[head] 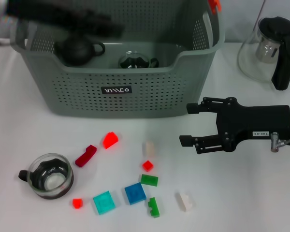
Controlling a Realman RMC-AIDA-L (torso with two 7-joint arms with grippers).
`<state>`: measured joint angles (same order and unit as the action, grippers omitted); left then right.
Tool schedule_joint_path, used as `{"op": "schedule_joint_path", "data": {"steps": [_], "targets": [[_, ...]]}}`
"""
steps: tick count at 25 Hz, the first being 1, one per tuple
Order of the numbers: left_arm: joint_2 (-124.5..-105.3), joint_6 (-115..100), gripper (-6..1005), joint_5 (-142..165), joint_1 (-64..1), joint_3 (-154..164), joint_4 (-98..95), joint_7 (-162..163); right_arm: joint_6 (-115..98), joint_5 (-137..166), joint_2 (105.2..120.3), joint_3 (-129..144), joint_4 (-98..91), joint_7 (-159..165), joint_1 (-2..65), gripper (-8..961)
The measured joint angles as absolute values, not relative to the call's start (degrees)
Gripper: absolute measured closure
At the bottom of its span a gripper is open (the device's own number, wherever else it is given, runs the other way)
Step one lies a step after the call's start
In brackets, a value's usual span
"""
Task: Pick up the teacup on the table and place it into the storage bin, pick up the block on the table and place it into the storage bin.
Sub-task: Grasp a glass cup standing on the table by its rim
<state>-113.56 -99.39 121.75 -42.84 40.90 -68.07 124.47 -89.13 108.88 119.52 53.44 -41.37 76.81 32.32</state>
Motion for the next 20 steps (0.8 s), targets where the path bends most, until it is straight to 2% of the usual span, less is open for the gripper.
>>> {"op": "schedule_joint_path", "data": {"steps": [6, 20], "targets": [[-111.34, -111.74, 481, 117.24, -37.14, 40.67, -68.06, 117.48, -88.79, 108.79, 119.46, 53.34, -41.48, 76.82, 32.39, 42], [-112.06, -116.78, 483, 137.59, -35.82, 44.12, -68.74, 117.51, -88.74, 108.9, 119.44, 53.35, -41.33, 76.9, 32.43, 42]]}}
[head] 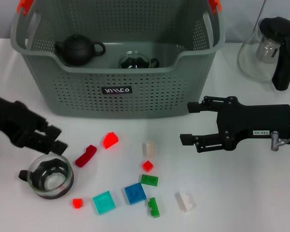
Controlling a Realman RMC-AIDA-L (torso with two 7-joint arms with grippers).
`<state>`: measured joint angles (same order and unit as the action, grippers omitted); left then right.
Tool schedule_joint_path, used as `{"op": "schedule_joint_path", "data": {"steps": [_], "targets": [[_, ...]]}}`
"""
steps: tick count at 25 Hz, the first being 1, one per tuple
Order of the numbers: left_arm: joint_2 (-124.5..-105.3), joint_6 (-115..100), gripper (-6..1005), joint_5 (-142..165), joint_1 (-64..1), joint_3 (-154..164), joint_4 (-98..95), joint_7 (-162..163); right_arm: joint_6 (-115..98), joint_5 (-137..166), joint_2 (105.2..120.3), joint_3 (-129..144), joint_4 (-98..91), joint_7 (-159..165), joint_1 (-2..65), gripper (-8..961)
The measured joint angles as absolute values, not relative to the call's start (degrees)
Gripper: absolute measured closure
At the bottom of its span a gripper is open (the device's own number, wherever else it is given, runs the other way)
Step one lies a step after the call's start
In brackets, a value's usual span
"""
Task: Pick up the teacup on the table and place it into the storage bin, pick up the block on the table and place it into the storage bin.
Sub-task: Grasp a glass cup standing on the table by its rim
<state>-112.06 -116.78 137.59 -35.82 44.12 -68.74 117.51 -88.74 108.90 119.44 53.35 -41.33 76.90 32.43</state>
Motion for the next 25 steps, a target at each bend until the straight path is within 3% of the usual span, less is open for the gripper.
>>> {"op": "schedule_joint_path", "data": {"steps": [8, 18, 25], "targets": [[-113.76, -113.57, 488, 149.44, -36.21, 44.86, -71.4, 118.26, -88.74, 108.99, 119.44, 53.35, -41.23, 76.9, 32.43, 43], [-119.09, -102.83, 491, 159.73, -35.68, 50.29, -71.95, 118.32, -88.65, 109.08, 119.44, 53.35, -41.04, 76.9, 32.44, 44], [-120.05, -101.91, 492, 163.24, -36.13, 51.9, -71.57, 118.33, -88.18, 109.08, 119.36, 53.35, -41.1, 76.82, 32.43, 43]]}}
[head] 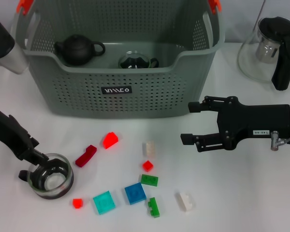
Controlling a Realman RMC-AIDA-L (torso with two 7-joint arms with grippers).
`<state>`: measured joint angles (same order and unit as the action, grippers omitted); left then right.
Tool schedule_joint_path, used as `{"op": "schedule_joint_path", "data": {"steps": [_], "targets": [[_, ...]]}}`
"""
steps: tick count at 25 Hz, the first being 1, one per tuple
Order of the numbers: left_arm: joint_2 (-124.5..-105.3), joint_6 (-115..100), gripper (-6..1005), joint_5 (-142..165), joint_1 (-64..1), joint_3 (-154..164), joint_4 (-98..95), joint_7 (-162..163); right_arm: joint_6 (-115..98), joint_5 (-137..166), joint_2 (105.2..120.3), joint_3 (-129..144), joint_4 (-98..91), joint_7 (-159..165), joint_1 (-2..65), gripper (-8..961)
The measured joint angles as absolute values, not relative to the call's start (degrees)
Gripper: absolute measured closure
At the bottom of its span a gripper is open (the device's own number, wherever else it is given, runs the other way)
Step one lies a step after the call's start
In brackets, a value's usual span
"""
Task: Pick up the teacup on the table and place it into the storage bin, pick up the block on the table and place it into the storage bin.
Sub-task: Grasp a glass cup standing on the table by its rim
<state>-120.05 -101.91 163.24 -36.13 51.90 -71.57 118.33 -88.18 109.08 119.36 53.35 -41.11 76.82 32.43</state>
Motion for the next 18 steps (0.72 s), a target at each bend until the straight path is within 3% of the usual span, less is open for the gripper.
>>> {"op": "schedule_joint_path", "data": {"steps": [18], "targets": [[-119.98, -95.05, 494, 163.55, -36.32, 55.52, -64.24, 119.78, -87.43, 109.05, 119.35, 53.61, -40.96, 76.9, 33.25, 43]]}}
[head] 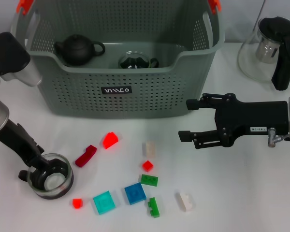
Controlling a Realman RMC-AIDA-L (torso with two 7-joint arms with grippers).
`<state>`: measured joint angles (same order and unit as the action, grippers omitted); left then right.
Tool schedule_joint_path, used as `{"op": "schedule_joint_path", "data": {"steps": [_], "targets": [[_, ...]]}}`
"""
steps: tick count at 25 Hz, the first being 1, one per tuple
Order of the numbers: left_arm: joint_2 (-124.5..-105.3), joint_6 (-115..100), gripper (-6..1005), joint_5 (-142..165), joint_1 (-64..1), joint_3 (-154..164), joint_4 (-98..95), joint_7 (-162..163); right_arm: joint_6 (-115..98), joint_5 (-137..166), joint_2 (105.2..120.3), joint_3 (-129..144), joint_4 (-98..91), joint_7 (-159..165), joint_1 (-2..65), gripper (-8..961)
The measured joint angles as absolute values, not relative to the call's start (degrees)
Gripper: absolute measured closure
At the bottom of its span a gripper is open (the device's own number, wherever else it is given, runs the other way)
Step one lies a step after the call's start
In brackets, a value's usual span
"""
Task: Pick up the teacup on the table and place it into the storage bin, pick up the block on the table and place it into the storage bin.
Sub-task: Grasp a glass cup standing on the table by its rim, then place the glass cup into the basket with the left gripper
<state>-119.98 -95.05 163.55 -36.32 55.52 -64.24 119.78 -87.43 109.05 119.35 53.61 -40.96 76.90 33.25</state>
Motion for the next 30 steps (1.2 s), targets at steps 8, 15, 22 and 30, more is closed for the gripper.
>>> {"op": "schedule_joint_path", "data": {"steps": [8, 15, 22, 30], "targets": [[-120.06, -92.44, 494, 163.57, -36.3, 57.75, -62.51, 120.84, -87.44, 109.08, 119.42, 53.6, -40.95, 76.9, 33.43, 42], [-119.96, -91.49, 521, 163.56, -36.49, 59.14, -62.33, 122.77, -87.46, 109.08, 119.44, 53.58, -40.95, 76.9, 33.41, 43], [-119.67, -91.99, 656, 163.56, -37.08, 58.9, -62.34, 123.5, -87.45, 109.08, 119.44, 53.62, -40.95, 76.68, 33.4, 43], [-119.53, -92.52, 891, 163.53, -37.32, 58.77, -62.52, 123.57, -87.46, 109.07, 119.44, 53.62, -40.96, 76.64, 33.39, 42]]}}
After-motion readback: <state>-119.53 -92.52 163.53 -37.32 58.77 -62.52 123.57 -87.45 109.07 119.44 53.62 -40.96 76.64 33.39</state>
